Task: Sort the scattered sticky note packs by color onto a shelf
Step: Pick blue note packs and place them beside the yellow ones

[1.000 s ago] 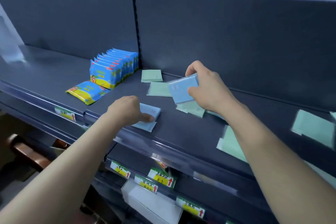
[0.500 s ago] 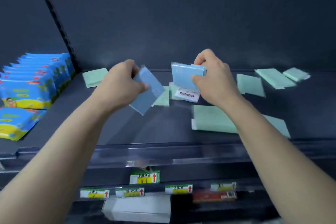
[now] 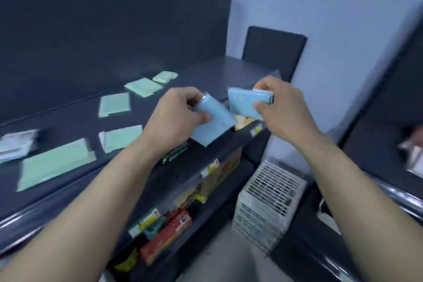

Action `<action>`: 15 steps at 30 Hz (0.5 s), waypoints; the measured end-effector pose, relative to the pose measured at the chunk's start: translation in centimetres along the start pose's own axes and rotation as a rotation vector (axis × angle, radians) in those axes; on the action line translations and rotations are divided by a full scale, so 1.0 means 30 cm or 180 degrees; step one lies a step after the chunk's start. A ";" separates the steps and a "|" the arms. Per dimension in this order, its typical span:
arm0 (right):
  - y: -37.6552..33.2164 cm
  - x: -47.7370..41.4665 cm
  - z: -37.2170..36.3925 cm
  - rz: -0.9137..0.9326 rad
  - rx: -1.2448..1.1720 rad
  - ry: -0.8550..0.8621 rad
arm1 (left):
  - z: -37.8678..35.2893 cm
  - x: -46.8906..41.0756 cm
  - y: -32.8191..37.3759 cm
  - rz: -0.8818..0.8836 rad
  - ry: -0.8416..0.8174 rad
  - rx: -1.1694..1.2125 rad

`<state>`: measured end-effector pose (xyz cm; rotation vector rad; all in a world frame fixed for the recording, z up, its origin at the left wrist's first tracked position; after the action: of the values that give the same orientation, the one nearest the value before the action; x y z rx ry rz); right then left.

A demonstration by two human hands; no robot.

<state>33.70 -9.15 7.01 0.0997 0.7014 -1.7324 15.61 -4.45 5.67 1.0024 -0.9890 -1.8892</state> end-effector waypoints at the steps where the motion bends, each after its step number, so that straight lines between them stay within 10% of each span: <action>1: 0.115 0.022 0.076 -0.0147 0.0030 0.0087 | -0.128 -0.016 0.058 -0.0094 -0.0210 0.0109; 15: 1.332 0.663 0.954 -0.2170 0.0885 0.1032 | -1.666 0.142 0.699 -0.1019 -0.2726 0.0074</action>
<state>72.66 -45.10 5.98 0.3747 0.7768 -2.5016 63.35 -30.39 3.31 0.3341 -1.3701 -2.6629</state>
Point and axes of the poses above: each hand's wrist, its own x-axis away from the middle knuckle, its own z-axis out of the back of the hand, y = z × x, the point moved 10 cm from there along -x, towards the middle knuckle, and after that the axes turned 11 degrees about x, right-handed, at the moved point
